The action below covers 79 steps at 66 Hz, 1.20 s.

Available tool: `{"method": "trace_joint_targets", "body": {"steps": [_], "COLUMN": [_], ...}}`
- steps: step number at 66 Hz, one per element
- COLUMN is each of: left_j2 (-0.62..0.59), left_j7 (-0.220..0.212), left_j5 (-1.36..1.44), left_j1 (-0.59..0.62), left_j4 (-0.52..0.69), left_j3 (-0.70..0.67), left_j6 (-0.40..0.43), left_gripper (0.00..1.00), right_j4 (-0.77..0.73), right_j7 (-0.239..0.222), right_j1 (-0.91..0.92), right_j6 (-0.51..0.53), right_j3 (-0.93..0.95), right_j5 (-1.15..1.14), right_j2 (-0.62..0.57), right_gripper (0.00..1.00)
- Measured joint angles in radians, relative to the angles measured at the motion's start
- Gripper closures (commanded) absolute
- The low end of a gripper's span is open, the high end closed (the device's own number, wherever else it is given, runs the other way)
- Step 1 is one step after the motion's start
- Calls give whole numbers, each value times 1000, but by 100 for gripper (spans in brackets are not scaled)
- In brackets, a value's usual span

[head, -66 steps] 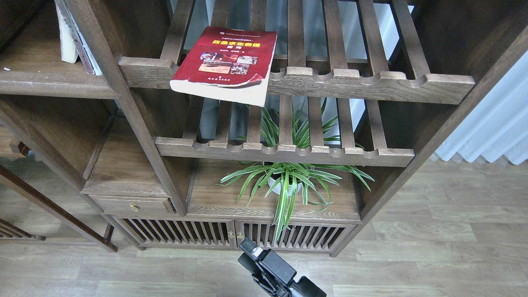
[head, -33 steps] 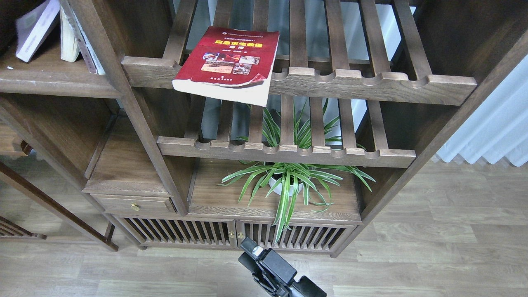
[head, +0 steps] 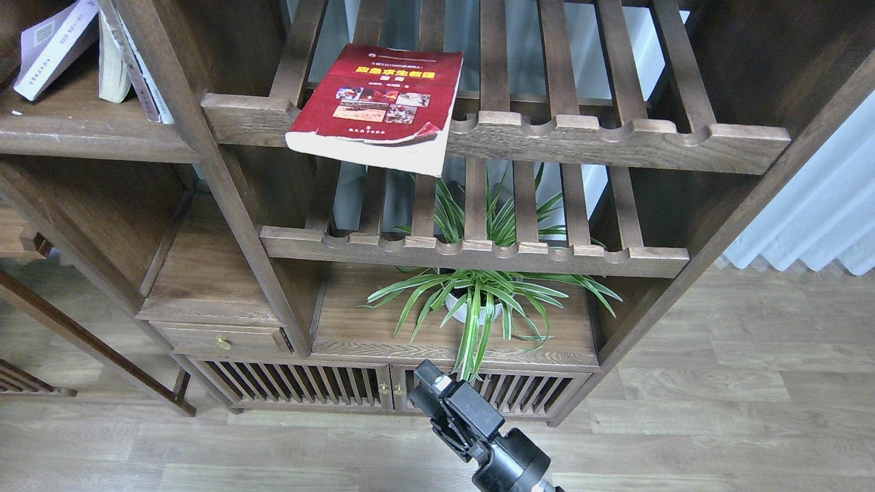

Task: Organize books on shelf
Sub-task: 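Raise the right gripper and grasp the red book's lower edge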

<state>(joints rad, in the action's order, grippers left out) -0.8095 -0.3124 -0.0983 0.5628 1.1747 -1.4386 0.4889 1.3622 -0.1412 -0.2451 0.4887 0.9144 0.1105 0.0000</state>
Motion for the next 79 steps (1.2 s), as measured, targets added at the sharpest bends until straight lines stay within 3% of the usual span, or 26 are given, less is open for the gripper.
{"method": "trace_joint_targets", "body": {"steps": [20,29,45,59,79], "left_j2": [10,29,110,152,247], "left_j7": [0,0,-8,-8,-10], "left_j5": [-53,-72,-73,-72,-65], "left_j1": [-339,-459,-636,-688,-732], "left_j4": [192,210,204,175,161], "left_j3": [-151,-177,-188,-188,-186], "left_j6": [0,0,0,0,0], "left_gripper": [0,0,0,0,0], "right_j4": [6,11,76,86,86], "right_j7": [78,111,118,145,217], "right_j1": [83,118,165,257,391], "right_j6": [0,0,0,-10,-158], "right_j3": [-9,-20,-31,-41,-59], "right_j5": [0,-1,-14,-19,-21], "right_j2": [0,0,0,0,0], "right_gripper": [7,7,7,7,7]}}
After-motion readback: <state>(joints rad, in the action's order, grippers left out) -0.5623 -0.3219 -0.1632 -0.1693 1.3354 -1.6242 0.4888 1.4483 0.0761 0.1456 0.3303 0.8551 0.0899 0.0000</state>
